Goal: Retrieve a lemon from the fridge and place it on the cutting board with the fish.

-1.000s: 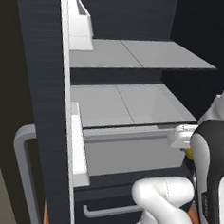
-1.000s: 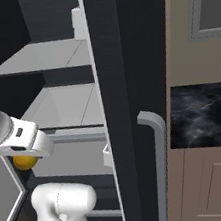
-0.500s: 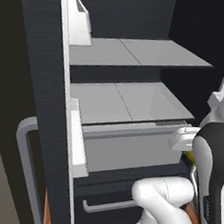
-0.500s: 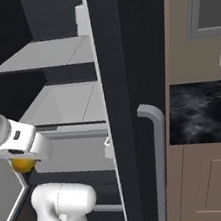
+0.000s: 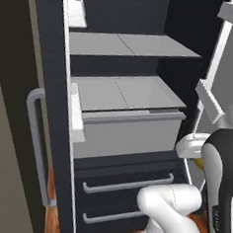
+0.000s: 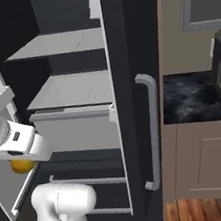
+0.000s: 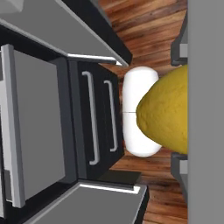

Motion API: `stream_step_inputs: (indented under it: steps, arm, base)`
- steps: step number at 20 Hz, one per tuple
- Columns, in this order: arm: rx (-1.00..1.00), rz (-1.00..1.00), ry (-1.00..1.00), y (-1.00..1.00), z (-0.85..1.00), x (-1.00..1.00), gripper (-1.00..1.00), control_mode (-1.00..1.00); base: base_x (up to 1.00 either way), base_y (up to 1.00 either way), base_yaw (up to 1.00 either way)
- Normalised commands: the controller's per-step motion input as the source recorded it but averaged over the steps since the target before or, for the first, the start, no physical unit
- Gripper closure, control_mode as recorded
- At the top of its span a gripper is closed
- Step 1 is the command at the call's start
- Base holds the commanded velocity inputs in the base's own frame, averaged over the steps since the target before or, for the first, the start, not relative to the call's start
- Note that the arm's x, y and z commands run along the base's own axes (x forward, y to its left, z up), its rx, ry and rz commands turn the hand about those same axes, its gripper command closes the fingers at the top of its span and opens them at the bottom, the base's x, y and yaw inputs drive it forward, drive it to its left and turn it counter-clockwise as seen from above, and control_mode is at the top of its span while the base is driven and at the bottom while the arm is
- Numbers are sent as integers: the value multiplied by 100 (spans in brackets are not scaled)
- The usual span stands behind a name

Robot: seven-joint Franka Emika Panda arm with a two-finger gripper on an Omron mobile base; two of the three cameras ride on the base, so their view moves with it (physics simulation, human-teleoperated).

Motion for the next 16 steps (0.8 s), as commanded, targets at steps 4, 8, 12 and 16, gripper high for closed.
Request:
stream_step_inputs:
  steps: [4,8,12,16]
  arm:
    - [0,0,0,0,0,0,100,100]
    - [0,0,0,0,0,0,100,100]
    - [0,0,0,0,0,0,100,100]
    - [0,0,0,0,0,0,100,100]
  base:
    - [-64,-27,-16]
    - [-64,-43,-22]
    - [-31,-62,-23]
    - [-24,-64,-26]
